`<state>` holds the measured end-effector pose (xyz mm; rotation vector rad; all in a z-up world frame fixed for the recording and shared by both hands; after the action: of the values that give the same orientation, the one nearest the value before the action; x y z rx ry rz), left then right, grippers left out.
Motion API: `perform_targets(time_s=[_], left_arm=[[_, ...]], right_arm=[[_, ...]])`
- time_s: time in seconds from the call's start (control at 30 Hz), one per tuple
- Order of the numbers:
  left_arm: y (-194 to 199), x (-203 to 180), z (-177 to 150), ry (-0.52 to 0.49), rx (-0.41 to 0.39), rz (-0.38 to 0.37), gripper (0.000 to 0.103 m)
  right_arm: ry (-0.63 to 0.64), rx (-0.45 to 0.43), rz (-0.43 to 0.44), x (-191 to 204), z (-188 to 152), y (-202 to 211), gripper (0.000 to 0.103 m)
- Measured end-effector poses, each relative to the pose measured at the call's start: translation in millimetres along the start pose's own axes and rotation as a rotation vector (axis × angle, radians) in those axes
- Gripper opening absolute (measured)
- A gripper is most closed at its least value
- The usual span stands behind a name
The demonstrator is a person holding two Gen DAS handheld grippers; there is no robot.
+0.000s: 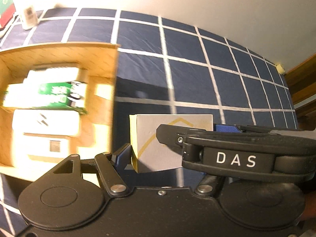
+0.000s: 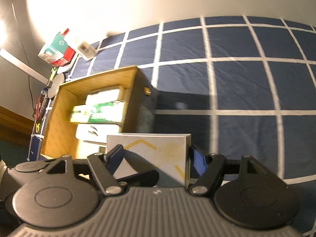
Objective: Organize objects
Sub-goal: 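Carry the small white box over the cardboard box and lower it inside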
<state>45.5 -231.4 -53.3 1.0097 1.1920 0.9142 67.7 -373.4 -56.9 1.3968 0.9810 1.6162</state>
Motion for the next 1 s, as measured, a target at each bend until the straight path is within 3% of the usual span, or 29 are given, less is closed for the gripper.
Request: perform_targets(time_s=[0.07,0.53,0.8,1.0], left_arm=[[11,21,0,0.046,-0.017,0.008,0.066],[70,137,2,0.032,-0.036,0.018,0.066],[75,183,30,0.048,-0.033,0.006,0.066],[60,204,64,0.043,0.001,-0.008,0.066]], right_arm=[[-0.003,-0.008,-0.001,22,2,-6,0.072],[-0.003,-0.039,0.008,151,25,-45,0.072],[0.009,-0.025,-0.002,186,61,-67,0.072],[-0.018,0.0,-0.012,186,95,-89,0.072]])
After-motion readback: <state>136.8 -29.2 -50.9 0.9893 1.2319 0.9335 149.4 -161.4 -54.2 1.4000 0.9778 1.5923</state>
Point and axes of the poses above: each gripper's, at about its wrist camera, not at the fingertips, and y roughly against the way its jaws point, x to its left, z to its top, the point moved 2 cm from there along -y, roughly the way its jaws point, and after that the axes turned 15 degrees about x, right-handed, at the moved point
